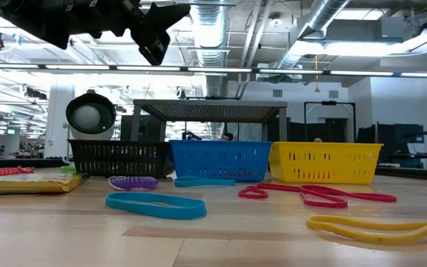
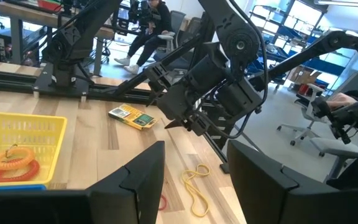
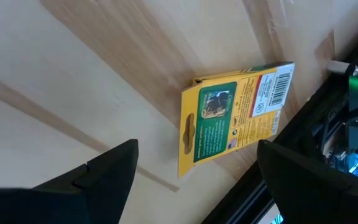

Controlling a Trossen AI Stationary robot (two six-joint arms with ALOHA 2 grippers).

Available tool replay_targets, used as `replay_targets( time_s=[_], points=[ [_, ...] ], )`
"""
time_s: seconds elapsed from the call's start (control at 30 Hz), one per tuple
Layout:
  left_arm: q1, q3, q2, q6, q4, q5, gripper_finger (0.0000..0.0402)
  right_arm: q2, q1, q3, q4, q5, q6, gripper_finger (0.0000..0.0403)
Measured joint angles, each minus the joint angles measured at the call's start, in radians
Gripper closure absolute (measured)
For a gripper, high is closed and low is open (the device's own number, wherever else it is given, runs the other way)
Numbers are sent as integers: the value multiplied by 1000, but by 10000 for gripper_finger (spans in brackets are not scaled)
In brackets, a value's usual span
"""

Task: Pick & Place Office Desk Supplies
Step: Put the right box of crayons into the black bin

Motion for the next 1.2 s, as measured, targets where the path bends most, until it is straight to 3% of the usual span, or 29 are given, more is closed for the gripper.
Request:
replay_targets(
  time_s=[0.4, 1.2],
  points=[
    [0, 0, 0, -4, 0, 0, 231, 0, 0, -65, 46, -2, -16, 110],
    [0, 0, 0, -4, 0, 0, 231, -2, -1, -128, 97, -25, -16, 121]
  ],
)
